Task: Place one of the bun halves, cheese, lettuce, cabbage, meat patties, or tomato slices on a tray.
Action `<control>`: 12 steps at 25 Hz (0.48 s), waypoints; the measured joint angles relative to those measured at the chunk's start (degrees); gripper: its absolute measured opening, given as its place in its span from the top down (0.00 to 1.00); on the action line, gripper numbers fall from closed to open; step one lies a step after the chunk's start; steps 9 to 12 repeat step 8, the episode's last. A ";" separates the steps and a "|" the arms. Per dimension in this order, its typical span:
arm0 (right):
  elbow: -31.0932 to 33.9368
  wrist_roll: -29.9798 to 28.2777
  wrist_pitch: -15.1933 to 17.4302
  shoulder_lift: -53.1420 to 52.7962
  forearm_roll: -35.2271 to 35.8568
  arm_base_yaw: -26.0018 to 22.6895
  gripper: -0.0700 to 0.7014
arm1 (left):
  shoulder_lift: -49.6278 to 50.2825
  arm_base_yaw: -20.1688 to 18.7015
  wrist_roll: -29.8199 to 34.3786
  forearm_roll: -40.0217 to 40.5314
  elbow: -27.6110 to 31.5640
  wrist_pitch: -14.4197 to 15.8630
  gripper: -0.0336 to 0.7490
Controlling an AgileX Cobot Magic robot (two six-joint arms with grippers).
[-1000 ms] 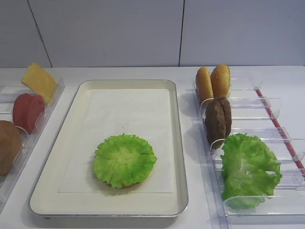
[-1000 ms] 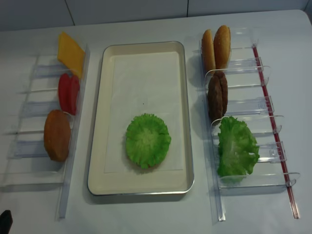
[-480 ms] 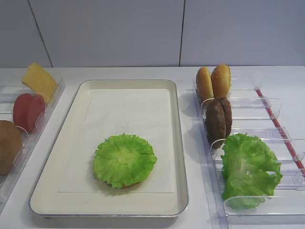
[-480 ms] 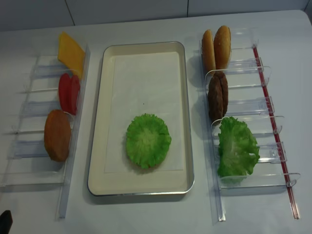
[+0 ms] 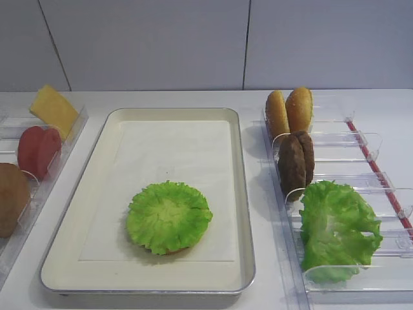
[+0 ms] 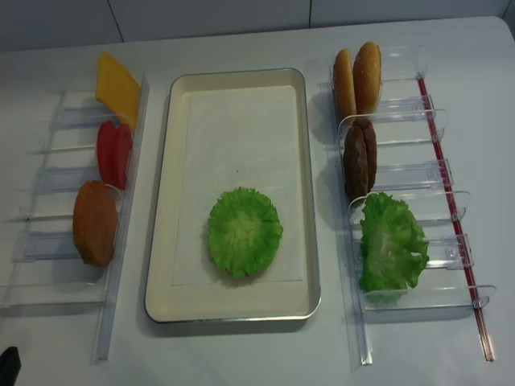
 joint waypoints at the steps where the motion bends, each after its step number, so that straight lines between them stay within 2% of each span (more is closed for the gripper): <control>1: 0.00 0.00 0.00 0.00 0.00 0.00 0.26 | 0.00 0.00 0.00 0.00 0.00 0.00 0.55; 12: 0.00 0.00 0.00 0.00 0.00 0.00 0.26 | 0.00 0.00 0.00 0.00 0.00 0.00 0.55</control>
